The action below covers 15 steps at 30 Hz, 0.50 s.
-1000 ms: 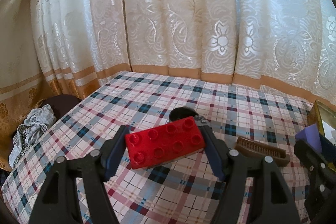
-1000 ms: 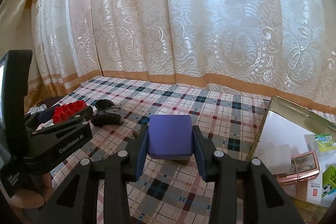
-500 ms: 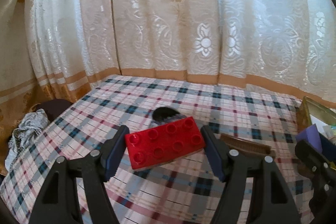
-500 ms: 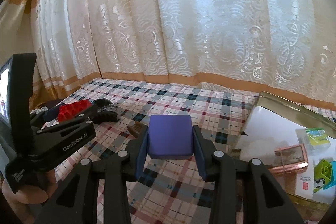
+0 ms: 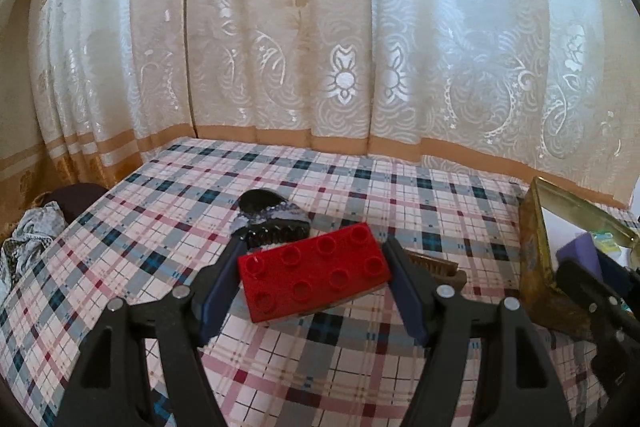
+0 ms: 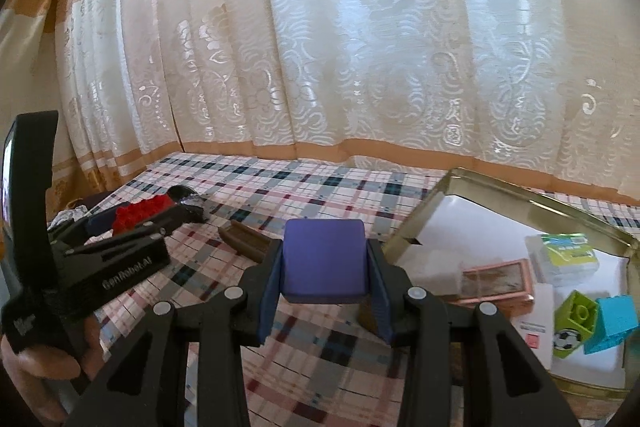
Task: Organize rigid objects
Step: 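Lift and carry the red brick and purple cube over the gold tray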
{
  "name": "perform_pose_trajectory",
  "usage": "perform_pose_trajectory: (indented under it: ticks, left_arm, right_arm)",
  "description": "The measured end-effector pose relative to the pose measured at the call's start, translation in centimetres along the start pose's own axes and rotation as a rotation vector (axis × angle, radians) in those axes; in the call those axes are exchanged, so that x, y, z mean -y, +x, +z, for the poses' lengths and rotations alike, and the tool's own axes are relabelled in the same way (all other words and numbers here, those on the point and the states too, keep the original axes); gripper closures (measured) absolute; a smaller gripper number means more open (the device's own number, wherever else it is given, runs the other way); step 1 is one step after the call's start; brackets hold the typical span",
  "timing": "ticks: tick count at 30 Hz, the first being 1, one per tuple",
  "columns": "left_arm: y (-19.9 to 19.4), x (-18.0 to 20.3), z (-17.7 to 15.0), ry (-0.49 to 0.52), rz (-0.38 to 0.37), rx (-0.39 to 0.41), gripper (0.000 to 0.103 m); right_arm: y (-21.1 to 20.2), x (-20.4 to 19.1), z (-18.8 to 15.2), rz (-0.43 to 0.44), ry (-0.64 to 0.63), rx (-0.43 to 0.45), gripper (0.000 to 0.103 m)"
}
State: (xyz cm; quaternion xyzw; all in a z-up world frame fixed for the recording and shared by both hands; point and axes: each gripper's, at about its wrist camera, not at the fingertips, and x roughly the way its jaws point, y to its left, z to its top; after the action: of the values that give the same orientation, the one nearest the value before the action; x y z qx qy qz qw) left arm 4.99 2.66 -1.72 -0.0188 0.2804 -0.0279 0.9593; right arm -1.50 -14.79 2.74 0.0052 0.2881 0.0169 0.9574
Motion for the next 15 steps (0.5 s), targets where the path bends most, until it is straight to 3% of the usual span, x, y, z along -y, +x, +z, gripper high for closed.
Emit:
perform_pose_trajectory:
  ticks: [15]
  left_arm:
    - [-1.8,3.8,-0.4,0.059,-0.031,0.027,0.033]
  right_arm:
    - [-2.0,3.1,-0.2,-0.024,0.020,0.024,0.060]
